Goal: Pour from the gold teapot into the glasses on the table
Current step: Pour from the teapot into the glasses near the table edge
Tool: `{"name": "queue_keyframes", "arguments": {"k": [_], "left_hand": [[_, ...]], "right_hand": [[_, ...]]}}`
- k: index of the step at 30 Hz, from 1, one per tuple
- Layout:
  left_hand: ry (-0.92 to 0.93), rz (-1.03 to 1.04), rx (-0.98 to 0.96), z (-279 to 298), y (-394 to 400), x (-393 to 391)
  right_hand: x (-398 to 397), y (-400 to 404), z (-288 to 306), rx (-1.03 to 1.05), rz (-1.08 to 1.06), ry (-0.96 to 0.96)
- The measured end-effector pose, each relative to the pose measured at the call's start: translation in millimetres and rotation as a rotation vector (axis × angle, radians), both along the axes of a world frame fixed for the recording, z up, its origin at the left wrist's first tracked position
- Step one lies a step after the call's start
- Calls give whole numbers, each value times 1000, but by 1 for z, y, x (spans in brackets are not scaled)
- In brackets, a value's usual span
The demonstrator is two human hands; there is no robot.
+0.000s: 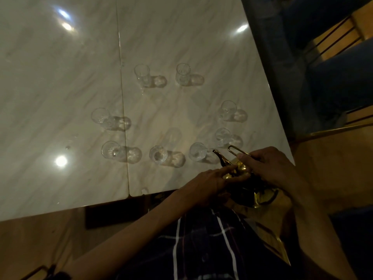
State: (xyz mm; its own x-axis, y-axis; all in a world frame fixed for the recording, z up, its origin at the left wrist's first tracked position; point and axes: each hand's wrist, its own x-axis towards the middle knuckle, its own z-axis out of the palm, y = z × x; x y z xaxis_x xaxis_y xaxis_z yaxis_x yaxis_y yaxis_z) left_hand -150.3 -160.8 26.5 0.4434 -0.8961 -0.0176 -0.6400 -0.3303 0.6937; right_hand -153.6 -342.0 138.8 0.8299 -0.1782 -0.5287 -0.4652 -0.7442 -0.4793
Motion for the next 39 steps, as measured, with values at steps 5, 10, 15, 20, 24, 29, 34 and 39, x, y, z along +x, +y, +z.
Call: {"name": "queue_keyframes", "arguments": {"k": [5, 10, 15, 20, 24, 29, 34, 39], "left_hand": [[7, 17, -15, 1, 0, -2], [16, 21, -14, 1, -1, -1], [7, 28, -30, 1, 0, -1], [9, 15, -16, -1, 0, 0], [3, 13, -8, -1, 0, 0], [14, 18, -21, -1, 0, 1], [3, 19, -43, -2, 1, 2], [19, 12, -28, -4, 0, 2]], "right_hand": [[-1, -3, -3, -19, 19, 6], [-1, -2, -3, -6, 10, 8], [0, -3, -5, -2, -1, 18], [0, -1, -2, 0, -1, 12], [1, 0, -1, -12, 1, 10], [2, 0, -1, -12, 18, 8], [3, 0, -3, -28, 28, -3], [4, 1, -4, -33, 24, -1]]}}
